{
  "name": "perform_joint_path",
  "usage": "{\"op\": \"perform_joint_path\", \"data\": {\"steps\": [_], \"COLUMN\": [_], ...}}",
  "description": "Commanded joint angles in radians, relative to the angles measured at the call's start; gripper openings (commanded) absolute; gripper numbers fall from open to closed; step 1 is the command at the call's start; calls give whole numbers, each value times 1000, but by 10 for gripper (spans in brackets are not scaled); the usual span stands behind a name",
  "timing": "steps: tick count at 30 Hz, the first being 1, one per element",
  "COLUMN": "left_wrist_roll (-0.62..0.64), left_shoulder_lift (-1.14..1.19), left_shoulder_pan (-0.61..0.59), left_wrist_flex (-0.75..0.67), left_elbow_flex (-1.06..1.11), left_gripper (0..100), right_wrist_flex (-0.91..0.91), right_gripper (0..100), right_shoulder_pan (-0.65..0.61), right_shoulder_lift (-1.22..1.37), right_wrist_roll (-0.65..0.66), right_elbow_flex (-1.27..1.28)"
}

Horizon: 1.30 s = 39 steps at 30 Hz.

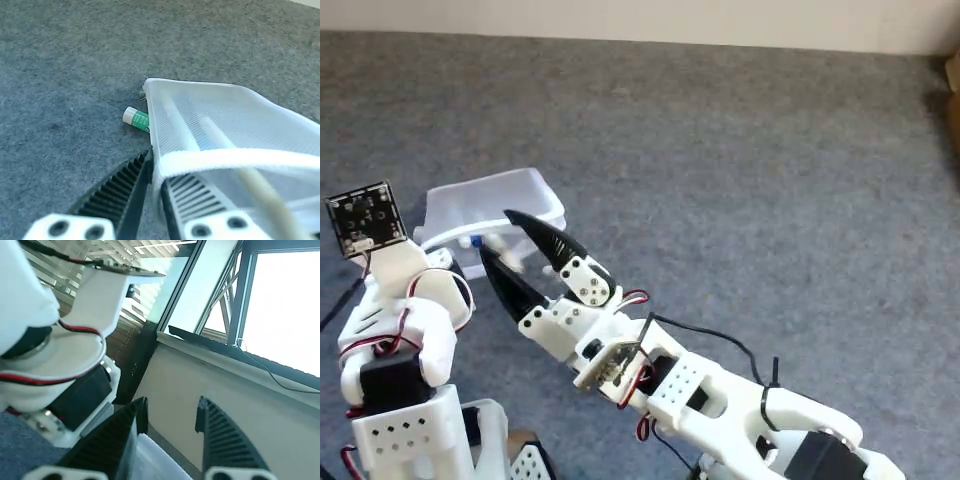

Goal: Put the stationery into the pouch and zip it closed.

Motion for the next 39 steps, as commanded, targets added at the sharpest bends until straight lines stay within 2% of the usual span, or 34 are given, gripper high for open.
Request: {"op": "perform_joint_path", "data": {"steps": [1, 12, 18, 24, 31, 39], "left_wrist_roll": [-11, -11, -3, -3, -2, 32], "left_shoulder_lift": [5, 5, 5, 5, 5, 5], "left_shoulder_pan": [21, 18, -71, -88, -133, -174], "left_wrist_flex": [-25, -25, -26, -26, -38, -48], "left_elbow_flex": [-13, -13, -16, -16, -16, -13], "left_gripper": [14, 14, 14, 14, 14, 14], "right_wrist_flex": [-18, -18, -18, -15, 139, 153], "right_gripper": [152, 152, 152, 152, 152, 152], "right_shoulder_pan": [-12, -27, -50, -41, -41, -41], "right_shoulder_lift": [-7, -7, -8, -8, -10, -10], "right_wrist_roll": [14, 14, 14, 14, 14, 14], "right_elbow_flex": [30, 50, 107, 107, 107, 105]}}
